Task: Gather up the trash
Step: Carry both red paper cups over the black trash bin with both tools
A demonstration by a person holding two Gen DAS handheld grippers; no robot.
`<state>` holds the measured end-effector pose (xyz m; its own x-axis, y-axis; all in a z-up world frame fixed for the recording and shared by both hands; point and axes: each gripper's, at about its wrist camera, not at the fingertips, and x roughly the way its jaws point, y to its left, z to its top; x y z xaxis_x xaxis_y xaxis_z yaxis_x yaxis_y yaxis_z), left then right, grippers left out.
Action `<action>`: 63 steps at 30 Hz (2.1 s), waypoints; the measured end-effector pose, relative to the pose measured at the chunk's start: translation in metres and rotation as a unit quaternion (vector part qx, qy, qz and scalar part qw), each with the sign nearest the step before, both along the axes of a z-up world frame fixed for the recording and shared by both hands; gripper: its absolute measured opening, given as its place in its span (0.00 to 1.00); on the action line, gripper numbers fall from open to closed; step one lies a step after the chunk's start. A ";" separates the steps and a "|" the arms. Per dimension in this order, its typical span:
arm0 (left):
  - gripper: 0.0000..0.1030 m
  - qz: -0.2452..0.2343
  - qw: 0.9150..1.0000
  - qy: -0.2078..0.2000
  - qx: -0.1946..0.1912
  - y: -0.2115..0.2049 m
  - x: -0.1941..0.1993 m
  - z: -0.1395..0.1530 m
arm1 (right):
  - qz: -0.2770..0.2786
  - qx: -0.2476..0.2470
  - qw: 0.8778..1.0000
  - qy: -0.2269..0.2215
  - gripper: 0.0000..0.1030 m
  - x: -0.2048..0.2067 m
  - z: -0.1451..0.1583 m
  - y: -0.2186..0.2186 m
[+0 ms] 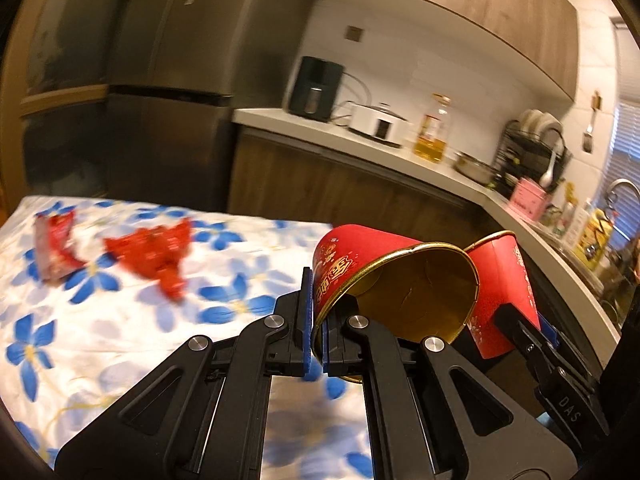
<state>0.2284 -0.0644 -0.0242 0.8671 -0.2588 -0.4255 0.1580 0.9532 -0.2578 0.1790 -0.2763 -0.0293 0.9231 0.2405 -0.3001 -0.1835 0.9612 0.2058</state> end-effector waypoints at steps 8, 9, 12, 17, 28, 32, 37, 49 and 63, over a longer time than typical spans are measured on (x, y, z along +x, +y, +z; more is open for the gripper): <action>0.02 -0.064 0.998 -0.006 0.005 -0.077 0.024 0.005 | -0.074 0.001 0.997 -0.008 0.51 -0.007 0.006 -0.059; 0.02 -0.069 0.998 -0.007 0.007 -0.086 0.026 0.005 | -0.081 0.002 0.997 -0.008 0.51 -0.007 0.006 -0.064; 0.02 -0.090 0.996 -0.011 0.013 -0.114 0.034 0.005 | -0.107 0.002 0.994 -0.009 0.51 -0.008 0.007 -0.082; 0.02 -0.109 0.994 -0.015 0.018 -0.141 0.043 0.006 | -0.138 0.001 0.990 -0.013 0.52 -0.006 0.010 -0.104; 0.02 -0.127 0.991 -0.027 0.038 -0.185 0.058 0.008 | -0.167 0.002 0.986 -0.019 0.52 0.000 0.012 -0.130; 0.02 -0.129 0.990 -0.028 0.043 -0.194 0.063 0.005 | -0.173 -0.002 0.985 -0.020 0.52 0.002 0.013 -0.134; 0.02 -0.129 0.990 -0.029 0.047 -0.201 0.068 0.003 | -0.179 0.000 0.984 -0.023 0.52 0.005 0.012 -0.139; 0.02 -0.136 0.988 -0.025 0.064 -0.220 0.081 -0.009 | -0.187 0.004 0.982 -0.021 0.53 0.014 0.007 -0.142; 0.03 -0.164 0.985 -0.009 0.058 -0.237 0.097 -0.025 | -0.196 0.008 0.981 -0.015 0.53 0.023 0.001 -0.148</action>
